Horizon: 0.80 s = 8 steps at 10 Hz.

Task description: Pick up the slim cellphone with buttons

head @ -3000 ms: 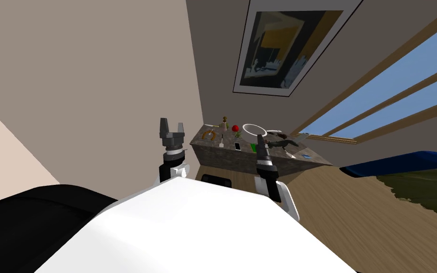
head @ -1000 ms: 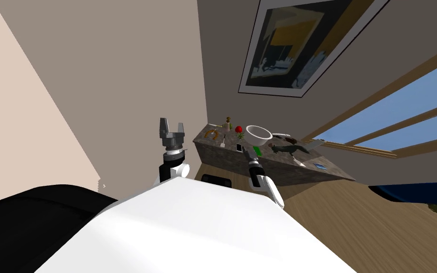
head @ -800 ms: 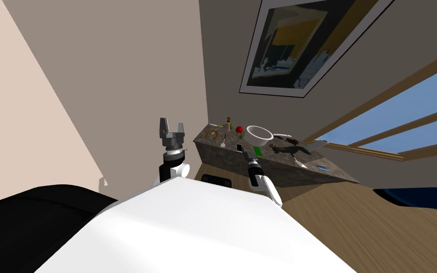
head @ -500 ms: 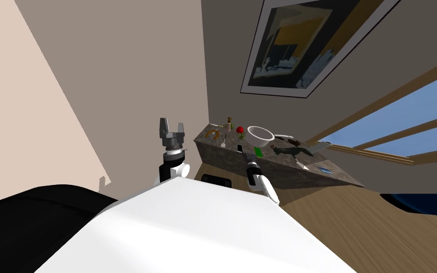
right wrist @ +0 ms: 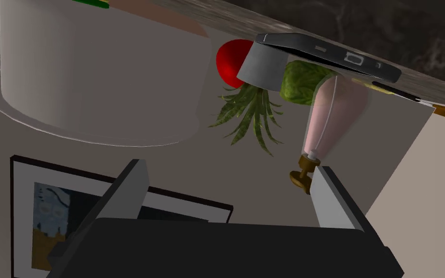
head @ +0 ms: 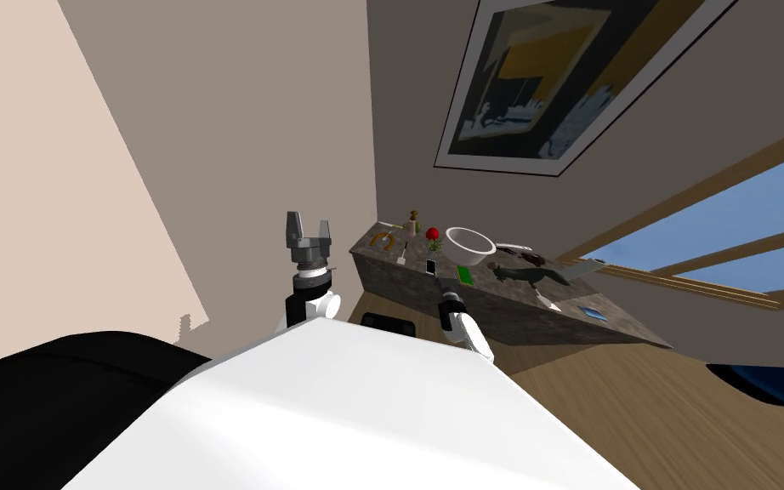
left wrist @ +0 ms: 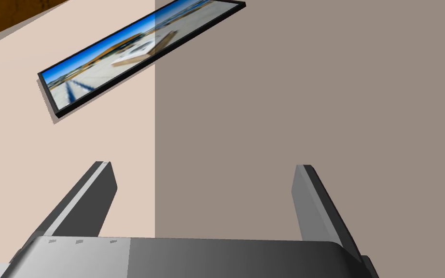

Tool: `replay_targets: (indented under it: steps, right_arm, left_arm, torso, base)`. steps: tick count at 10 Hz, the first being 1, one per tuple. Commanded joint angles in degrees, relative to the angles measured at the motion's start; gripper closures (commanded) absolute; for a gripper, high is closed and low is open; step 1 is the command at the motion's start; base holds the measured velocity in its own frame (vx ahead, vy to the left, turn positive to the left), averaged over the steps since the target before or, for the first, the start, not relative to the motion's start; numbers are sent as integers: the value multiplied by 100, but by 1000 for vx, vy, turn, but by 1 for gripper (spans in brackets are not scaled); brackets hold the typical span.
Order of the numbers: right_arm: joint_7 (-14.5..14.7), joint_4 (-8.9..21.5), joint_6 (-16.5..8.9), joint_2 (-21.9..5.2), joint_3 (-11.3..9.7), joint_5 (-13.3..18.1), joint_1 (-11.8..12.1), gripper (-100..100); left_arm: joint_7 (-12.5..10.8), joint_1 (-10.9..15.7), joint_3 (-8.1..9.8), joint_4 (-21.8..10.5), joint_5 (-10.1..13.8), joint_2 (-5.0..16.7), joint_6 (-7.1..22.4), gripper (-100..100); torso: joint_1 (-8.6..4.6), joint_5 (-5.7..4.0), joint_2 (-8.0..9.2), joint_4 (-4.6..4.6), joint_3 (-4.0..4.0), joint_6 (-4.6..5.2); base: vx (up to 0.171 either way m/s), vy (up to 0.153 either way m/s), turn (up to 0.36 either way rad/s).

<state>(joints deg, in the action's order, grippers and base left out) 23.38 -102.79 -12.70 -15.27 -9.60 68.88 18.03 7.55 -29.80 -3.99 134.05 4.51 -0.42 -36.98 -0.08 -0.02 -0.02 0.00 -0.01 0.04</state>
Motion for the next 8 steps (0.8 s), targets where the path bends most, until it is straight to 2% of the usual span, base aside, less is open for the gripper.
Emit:
replay_targets:
  steps: [1,2,4,5,7,8]
  right_arm:
    - [25,29,-17,34,1,200,10,-100]
    - [205,256,-222,53,-66,420,-55,-100]
    - [205,256,-222,53,-66,574,-55,-100]
    - [385,485,-426,78,-133,771,-119,-100]
    - [385,485,-426,78,-133,945,-119,-100]
    - [562,715,-628,109,-199,1157,-183,-100]
  left_arm:
    - [0,0,0,0,0,0,0,0]
    - [0,0,0,0,0,0,0,0]
    - [0,0,0,0,0,0,0,0]
    - [0,0,0,0,0,0,0,0]
    - [0,0,0,0,0,0,0,0]
    - [0,0,0,0,0,0,0,0]
  torso:
    - [0,0,0,0,0,0]
    - [5,1,0,0,0,0]
    - [2,1,-1,0,-1,0]
    - [4,1,1,0,0,1]
    - [1,0,1,0,1,0]
    - [4,1,0,0,0,0]
  base:
    - [2,-9,-21]
    - [0,-16,88]
    - [-1,-16,27]
    - [-9,-19,86]
    - [-3,-17,20]
    - [-6,-16,65]
